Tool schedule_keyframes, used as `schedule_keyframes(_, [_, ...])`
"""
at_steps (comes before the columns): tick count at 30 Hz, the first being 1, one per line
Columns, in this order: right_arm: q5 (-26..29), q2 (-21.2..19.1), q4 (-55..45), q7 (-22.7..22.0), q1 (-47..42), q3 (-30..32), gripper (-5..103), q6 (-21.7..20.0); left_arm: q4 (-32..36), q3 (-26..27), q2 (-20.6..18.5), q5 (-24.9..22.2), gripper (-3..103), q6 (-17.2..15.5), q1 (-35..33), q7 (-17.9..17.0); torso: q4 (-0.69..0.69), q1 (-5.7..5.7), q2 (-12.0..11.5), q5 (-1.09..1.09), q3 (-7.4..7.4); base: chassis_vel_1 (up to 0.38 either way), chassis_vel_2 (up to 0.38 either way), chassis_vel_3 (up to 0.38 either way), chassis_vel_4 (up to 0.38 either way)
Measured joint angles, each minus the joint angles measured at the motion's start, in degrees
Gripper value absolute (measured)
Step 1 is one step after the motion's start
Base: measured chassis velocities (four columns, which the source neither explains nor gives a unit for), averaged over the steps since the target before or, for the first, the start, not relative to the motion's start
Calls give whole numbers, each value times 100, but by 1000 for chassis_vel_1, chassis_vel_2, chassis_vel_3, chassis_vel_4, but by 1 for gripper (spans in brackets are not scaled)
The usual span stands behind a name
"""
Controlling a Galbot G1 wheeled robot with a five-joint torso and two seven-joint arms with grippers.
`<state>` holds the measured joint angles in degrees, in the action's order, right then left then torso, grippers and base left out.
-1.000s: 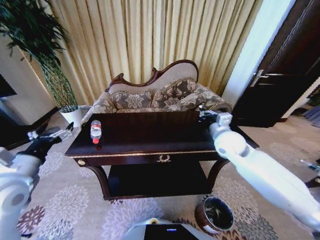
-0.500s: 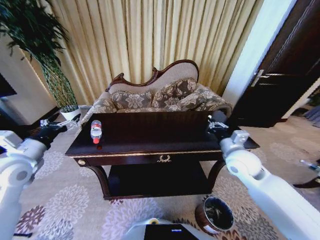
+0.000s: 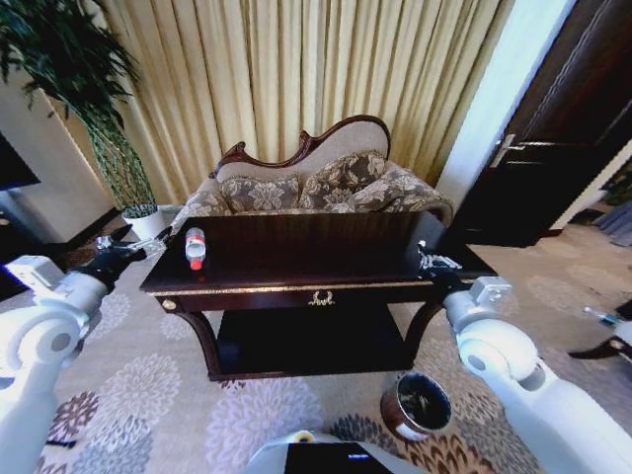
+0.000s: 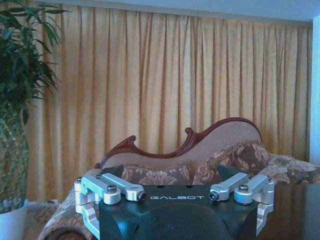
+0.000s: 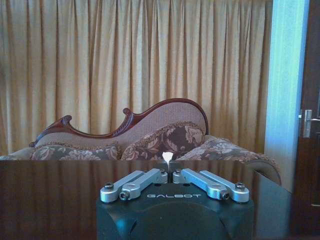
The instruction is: Move to the front of the table and place the trash on the table into the trash bin.
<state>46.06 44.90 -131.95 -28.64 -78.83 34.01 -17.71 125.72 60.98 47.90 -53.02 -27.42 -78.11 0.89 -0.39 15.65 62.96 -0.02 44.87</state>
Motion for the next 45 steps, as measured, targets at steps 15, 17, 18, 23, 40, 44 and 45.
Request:
schedule_keyframes(15, [-331,510,790,-13,-109,-337,0,-268,175,-140,282,535,100,-418,-231,-189,-2,3,-3,2,3,128,-122,-133,134])
schedule_keyframes(17, [-384,586,921,-24,-108,-405,0,-325,194,-158,309,569,100,-425,-246,-187,-2,7,-5,2,4,-46,26,42,-51])
schedule_keyframes(18, [-482,698,1100,-55,-104,-503,0,-375,219,-177,346,607,100,-425,-262,-183,-3,8,-5,2,4,-68,63,42,-66])
schedule_keyframes(23, [-863,1066,1852,-175,19,-823,0,-489,176,-256,437,687,100,-412,-305,-149,-1,2,-2,0,1,-33,38,20,-26])
schedule_keyframes(40, [-2102,1848,5207,-83,1103,-1530,0,-630,319,-140,640,815,100,-309,-458,-125,0,0,0,1,0,0,0,0,0])
schedule_keyframes(44, [-2253,1915,5443,-81,1151,-1514,1,-630,322,-116,648,808,100,-309,-469,-125,-3,0,0,2,1,0,0,0,0])
schedule_keyframes(45, [-2305,1924,5507,-79,1152,-1500,7,-617,324,-112,657,808,100,-308,-485,-124,-3,0,0,1,1,0,0,0,0])
